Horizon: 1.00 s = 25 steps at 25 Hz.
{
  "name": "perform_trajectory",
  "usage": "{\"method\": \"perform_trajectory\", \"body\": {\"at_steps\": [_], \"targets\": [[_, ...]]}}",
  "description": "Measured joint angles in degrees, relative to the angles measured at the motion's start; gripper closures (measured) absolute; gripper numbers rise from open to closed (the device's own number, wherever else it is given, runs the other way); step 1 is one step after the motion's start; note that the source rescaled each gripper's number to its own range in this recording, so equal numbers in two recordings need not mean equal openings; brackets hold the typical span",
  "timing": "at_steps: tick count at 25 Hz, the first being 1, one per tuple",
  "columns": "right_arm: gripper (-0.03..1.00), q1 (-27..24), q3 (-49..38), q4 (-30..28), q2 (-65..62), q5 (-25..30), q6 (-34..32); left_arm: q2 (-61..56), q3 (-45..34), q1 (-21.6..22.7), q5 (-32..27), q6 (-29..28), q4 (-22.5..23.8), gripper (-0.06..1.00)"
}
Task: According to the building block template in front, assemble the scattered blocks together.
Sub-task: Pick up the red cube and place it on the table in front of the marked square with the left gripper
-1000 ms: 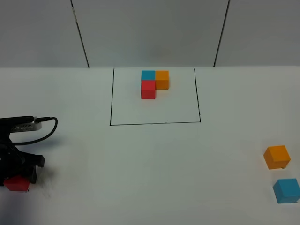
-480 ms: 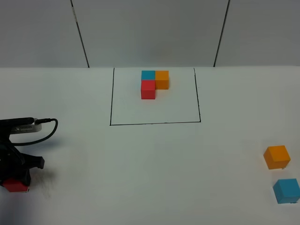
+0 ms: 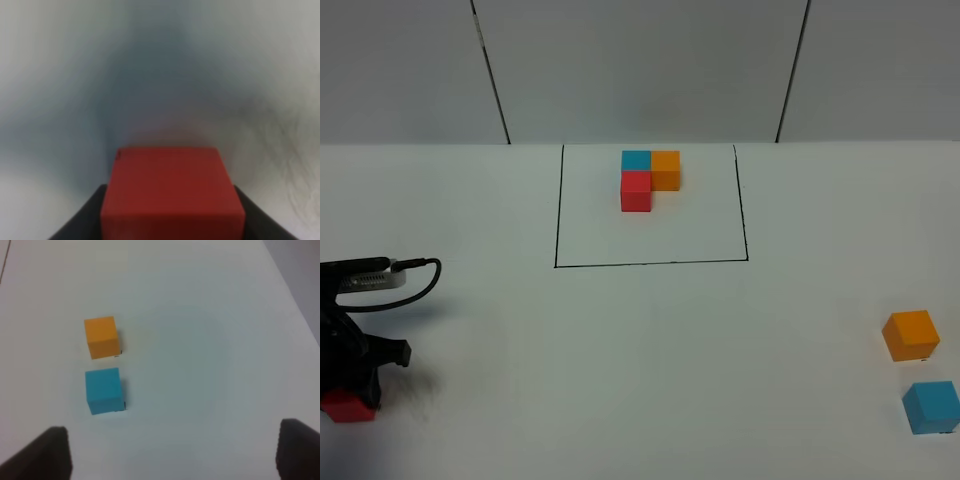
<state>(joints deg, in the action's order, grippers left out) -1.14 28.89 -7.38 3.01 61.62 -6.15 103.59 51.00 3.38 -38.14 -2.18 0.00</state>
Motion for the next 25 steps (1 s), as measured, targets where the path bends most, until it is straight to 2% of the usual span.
{"method": "perform_trajectory", "body": {"at_steps": [6, 10, 12, 15, 21, 23, 25], "targets": [[0.28, 0.0, 0.0, 0.0, 0.0, 0.0, 0.0, -9.23, 2.48, 0.0, -5.16, 0.33, 0.0, 0.94], [0.28, 0.0, 0.0, 0.0, 0.0, 0.0, 0.0, -11.32, 11.59, -0.13, -10.96, 5.72, 0.0, 0.94], [0.28, 0.0, 0.0, 0.0, 0.0, 0.0, 0.0, -11.15, 16.89, -0.99, -13.72, 12.04, 0.38, 0.94], [0.28, 0.0, 0.0, 0.0, 0.0, 0.0, 0.0, -9.81, 25.83, -3.24, -17.87, 24.98, 0.0, 0.94], [0.28, 0.0, 0.0, 0.0, 0.0, 0.0, 0.0, -2.9, 38.57, -9.77, -29.19, 50.35, -8.43, 0.94], [0.28, 0.0, 0.0, 0.0, 0.0, 0.0, 0.0, -0.69, 40.98, -13.3, -29.82, 55.82, -10.56, 0.94], [0.28, 0.0, 0.0, 0.0, 0.0, 0.0, 0.0, 0.95, 42.56, -17.01, -29.82, 58.42, -11.16, 0.94]]}}
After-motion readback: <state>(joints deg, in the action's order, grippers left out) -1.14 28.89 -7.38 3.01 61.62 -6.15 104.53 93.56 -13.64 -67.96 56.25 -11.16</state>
